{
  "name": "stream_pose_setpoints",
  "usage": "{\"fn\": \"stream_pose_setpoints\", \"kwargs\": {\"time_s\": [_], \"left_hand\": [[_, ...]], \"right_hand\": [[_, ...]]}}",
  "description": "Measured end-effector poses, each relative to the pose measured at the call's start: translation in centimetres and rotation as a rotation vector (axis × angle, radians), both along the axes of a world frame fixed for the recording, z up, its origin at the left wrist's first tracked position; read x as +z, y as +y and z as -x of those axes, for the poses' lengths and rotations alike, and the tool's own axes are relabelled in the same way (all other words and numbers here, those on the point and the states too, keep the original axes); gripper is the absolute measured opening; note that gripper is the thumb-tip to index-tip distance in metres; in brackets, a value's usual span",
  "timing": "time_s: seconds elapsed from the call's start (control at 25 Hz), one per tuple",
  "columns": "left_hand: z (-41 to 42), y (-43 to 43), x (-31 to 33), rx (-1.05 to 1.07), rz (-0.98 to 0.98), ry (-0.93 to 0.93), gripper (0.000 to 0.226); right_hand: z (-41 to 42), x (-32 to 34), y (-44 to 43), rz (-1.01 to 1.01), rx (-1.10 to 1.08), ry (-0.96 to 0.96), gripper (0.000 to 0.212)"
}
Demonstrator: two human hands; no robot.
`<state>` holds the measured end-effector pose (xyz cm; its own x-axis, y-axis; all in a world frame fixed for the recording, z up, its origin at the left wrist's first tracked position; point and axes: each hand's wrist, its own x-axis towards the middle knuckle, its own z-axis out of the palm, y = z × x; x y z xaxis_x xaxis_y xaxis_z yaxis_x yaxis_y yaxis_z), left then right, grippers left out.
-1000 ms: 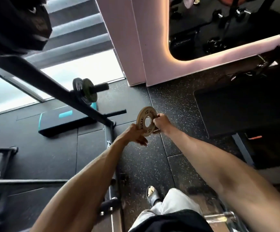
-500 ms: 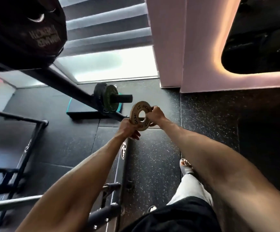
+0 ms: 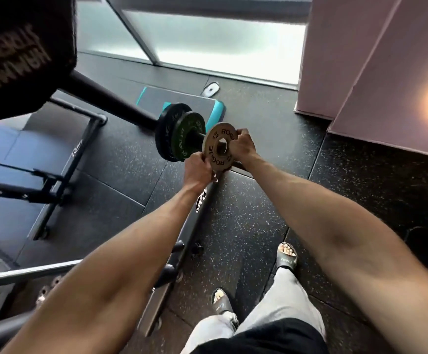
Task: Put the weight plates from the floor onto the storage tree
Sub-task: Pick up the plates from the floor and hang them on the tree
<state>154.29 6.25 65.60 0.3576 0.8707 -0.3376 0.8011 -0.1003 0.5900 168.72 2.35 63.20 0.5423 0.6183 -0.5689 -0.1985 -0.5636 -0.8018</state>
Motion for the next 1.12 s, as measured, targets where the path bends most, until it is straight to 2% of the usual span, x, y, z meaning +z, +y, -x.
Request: {"fn": "stream_pose_setpoints", "kwargs": {"time_s": [0.08,0.16,0.36,0.48,0.6,0.76,0.84,0.92,1.04,1.12], "left_hand": [[-0.5,-0.3,0.6,-0.021,-0.041,0.04,0.025],[-1.1,-0.7,0.9,-0.083,-0.089,0.077,0.028],[-1.4,-1.2,0.4,-0.108,-0.171,0.133,0.024],[-0.7,0.4,0.5,0.025,-0.169,0.161,0.022],[0.1,3.5,0.6,0.141,-0.16,0.19,0.023],[0.8,4.8,0.9,0.162,-0.155,0.227,0.025],[1.5,4.3,0.8,0.166,-0.131,0.219,0.029],[2.7,3.3,1.0,0.169,-0.076,0.203,0.031],[5.9,1.7,1.7,0.182,-0.003,0.268,0.025],[8.6,0.3,2.2,0.188,0.011,0.318,0.023]], "right_hand": [[0.1,-0.4,1.1,0.012,-0.022,0.05,0.039],[0.1,-0.9,1.9,0.025,-0.055,0.089,0.037],[0.4,-2.5,4.4,0.042,0.028,0.237,0.076],[0.5,-0.5,6.3,0.019,0.164,0.176,0.072],[-0.3,0.0,8.4,0.1,0.316,0.062,0.073],[-0.2,0.4,9.5,0.18,0.388,-0.042,0.076],[0.6,0.9,9.1,0.151,0.372,-0.229,0.065],[1.4,1.7,8.2,0.035,0.388,-0.588,0.05],[3.2,3.0,7.2,-0.177,0.622,-1.059,0.037],[5.5,4.2,6.7,-0.291,0.772,-1.188,0.03]]}}
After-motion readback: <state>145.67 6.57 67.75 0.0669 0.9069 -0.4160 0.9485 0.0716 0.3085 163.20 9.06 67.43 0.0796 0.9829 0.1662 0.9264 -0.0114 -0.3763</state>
